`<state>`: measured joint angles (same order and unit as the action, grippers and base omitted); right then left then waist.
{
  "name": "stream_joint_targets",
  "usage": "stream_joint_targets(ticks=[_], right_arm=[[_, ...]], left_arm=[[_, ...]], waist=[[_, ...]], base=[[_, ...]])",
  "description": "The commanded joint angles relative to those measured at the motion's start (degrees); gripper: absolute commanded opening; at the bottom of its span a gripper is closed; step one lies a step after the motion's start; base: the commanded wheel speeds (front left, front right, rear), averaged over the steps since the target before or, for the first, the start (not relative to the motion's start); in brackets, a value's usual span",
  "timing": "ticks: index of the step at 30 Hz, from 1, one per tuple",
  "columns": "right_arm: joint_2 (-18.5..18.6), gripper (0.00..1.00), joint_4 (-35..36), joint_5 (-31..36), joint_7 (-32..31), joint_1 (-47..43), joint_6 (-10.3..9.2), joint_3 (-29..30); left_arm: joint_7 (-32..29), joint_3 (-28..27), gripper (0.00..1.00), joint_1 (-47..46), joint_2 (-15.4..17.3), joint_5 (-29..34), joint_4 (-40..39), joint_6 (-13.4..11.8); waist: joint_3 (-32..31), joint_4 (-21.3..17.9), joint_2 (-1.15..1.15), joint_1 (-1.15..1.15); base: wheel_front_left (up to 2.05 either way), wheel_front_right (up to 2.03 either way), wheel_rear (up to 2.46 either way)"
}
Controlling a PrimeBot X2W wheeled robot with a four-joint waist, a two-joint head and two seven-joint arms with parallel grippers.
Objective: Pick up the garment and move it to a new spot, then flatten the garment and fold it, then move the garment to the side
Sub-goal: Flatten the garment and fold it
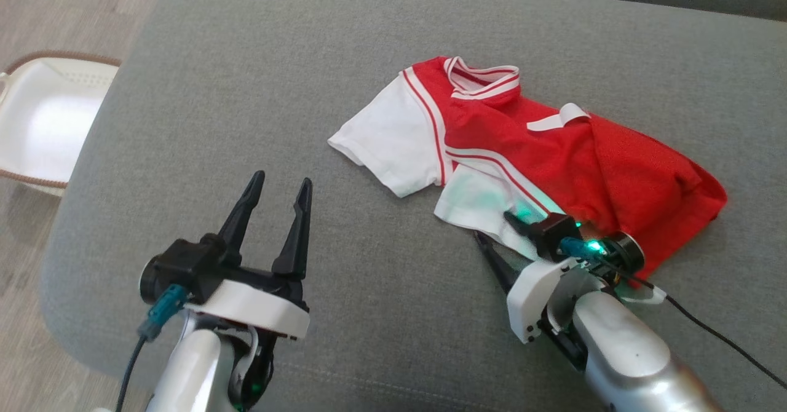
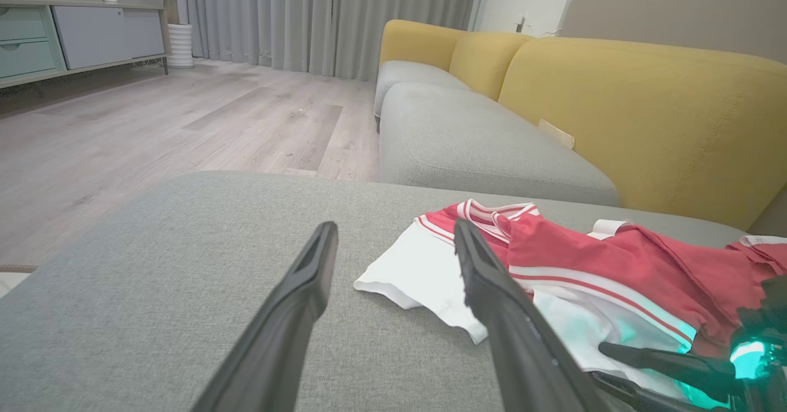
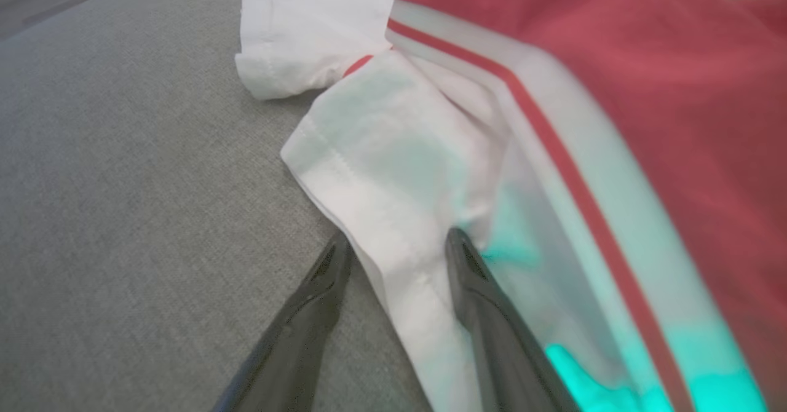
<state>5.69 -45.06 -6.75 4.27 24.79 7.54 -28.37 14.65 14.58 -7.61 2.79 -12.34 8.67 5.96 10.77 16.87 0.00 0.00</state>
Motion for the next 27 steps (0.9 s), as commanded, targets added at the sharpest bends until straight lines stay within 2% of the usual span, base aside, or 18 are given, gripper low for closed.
stream_joint_targets(ticks=[1,8,12,21,27], right_arm=[[-0.7,0.0,-1.2,-1.1,-1.1,0.3,-0.05,-2.4],[0.4,0.0,-0.5,-3.5,0.1,1.8,-0.05,-5.3],[2.8,0.0,3.1,-5.3,-0.2,3.9,-0.05,-5.5],[12.7,0.0,13.7,-10.2,-8.2,16.8,-0.05,-2.0],[20.8,0.0,12.5,-10.0,-13.6,29.8,-0.05,-1.8]], left_arm=[[0.3,-1.8,1.0,-2.7,0.1,-0.6,-1.6,-0.6],[0.3,-2.3,1.0,-2.1,0.1,-0.5,-1.0,-0.6],[0.3,-2.2,1.0,-1.3,0.1,-0.7,-0.9,-0.7],[0.3,-0.3,1.0,-1.7,0.1,-1.7,-2.0,-1.0],[0.3,1.0,1.0,-3.5,0.1,-2.8,-2.2,-1.0]], waist=[[-0.7,-0.7,0.0,0.0],[-3.3,-2.9,0.0,0.0],[-4.8,-3.9,0.0,0.0],[-2.6,-2.8,0.0,0.0],[1.4,0.6,0.0,0.0]], base=[[0.0,0.0,0.0],[0.0,0.0,0.0],[0.0,0.0,0.0],[0.0,0.0,0.0],[0.0,0.0,0.0]])
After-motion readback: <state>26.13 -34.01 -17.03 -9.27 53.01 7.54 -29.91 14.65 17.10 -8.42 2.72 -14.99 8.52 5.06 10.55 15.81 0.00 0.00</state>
